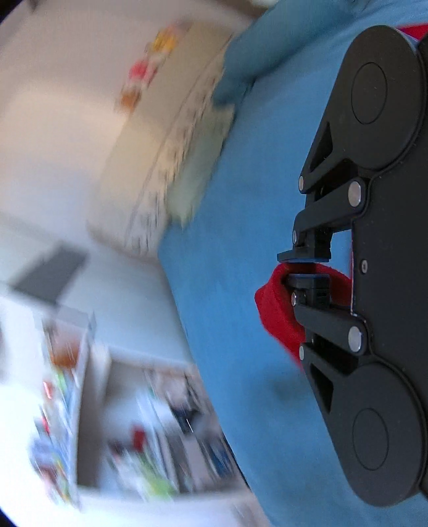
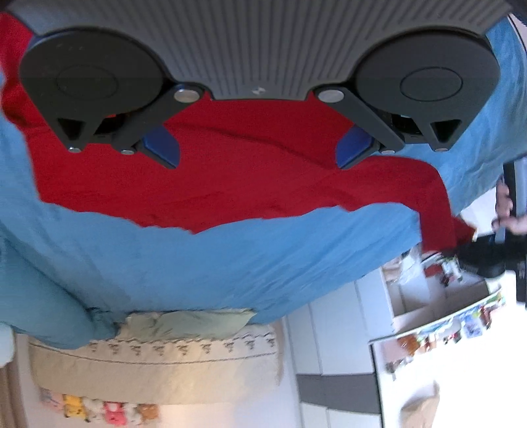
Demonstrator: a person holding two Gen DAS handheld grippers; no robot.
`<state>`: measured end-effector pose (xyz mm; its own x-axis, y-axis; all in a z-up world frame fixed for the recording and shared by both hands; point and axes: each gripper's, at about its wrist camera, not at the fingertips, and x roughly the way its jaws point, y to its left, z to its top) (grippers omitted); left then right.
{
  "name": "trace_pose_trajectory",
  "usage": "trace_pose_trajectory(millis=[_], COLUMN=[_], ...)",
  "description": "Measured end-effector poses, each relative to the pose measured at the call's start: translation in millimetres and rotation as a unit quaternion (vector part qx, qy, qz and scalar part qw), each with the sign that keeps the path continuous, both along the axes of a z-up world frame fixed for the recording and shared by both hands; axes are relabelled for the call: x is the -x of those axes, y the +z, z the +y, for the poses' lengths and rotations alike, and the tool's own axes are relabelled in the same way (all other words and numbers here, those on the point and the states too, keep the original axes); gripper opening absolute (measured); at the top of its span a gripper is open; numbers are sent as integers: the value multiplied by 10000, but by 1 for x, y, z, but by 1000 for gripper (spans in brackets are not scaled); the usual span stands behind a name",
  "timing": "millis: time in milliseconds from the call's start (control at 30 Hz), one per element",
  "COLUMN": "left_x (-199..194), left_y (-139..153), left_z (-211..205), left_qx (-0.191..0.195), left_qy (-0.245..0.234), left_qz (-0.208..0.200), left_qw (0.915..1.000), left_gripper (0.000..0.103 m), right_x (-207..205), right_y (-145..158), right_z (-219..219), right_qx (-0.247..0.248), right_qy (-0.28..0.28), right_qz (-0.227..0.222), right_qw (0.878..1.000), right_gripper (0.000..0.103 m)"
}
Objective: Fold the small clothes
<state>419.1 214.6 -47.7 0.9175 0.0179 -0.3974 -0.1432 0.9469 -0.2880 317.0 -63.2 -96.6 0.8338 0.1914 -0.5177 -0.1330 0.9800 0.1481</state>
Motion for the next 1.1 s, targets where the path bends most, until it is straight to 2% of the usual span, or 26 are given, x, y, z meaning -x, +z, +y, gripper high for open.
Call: trace_pose_trajectory(millis=[67,200,267,400,533,633,767,833,867,900,933,967,1000,1100], left_x=[-10,-29,-38,-49,-52,-50,-41,-40,-37,-31,-26,-19,-12,8], left_y=[16,18,4,-51,-111,-139,-144,-140,-136,-131,-125,-118,-111,-96], left_z=[-53,-154,-202,-280,-318,-325,-329,-325,-322,-320,-316,-318,-313,-289], left_qx=[-153,-233,-335,-510,-839,-980,-1217,-1208,-1209,-1228,-1273,-1332,-1417,-1687], left_qy=[-517,-1408,-1752,-2240,-2474,-2517,-2606,-2693,-2736,-2767,-2791,-2798,-2772,-2766], left_qz=[-135,-92,104,745,1300,1534,1375,1365,1291,1203,1079,1001,933,740], left_qw=[9985,9897,9839,9704,9565,9505,9478,9456,9454,9454,9457,9455,9457,9432], left_gripper=[5,5,5,5,5,6,9,20,37,60,73,93,103,103], right_x=[5,18,26,39,52,57,57,57,56,55,53,52,51,47], right_y=[3,8,9,3,-7,-14,-22,-23,-23,-22,-19,-17,-14,-5], right_z=[-20,-65,-88,-129,-163,-177,-182,-183,-182,-180,-178,-176,-174,-167], right_qx=[8,33,42,25,-42,-71,-94,-115,-105,-90,-77,-64,-51,-35], right_qy=[-137,-436,-613,-917,-1113,-1141,-1154,-1148,-1146,-1143,-1136,-1127,-1107,-854], right_qz=[-50,-144,-179,-115,59,173,235,234,223,205,189,166,138,36], right_qw=[9999,9989,9980,9957,9938,9933,9930,9930,9931,9932,9933,9935,9937,9963], right_gripper=[103,103,103,103,103,103,103,103,103,103,103,103,103,103])
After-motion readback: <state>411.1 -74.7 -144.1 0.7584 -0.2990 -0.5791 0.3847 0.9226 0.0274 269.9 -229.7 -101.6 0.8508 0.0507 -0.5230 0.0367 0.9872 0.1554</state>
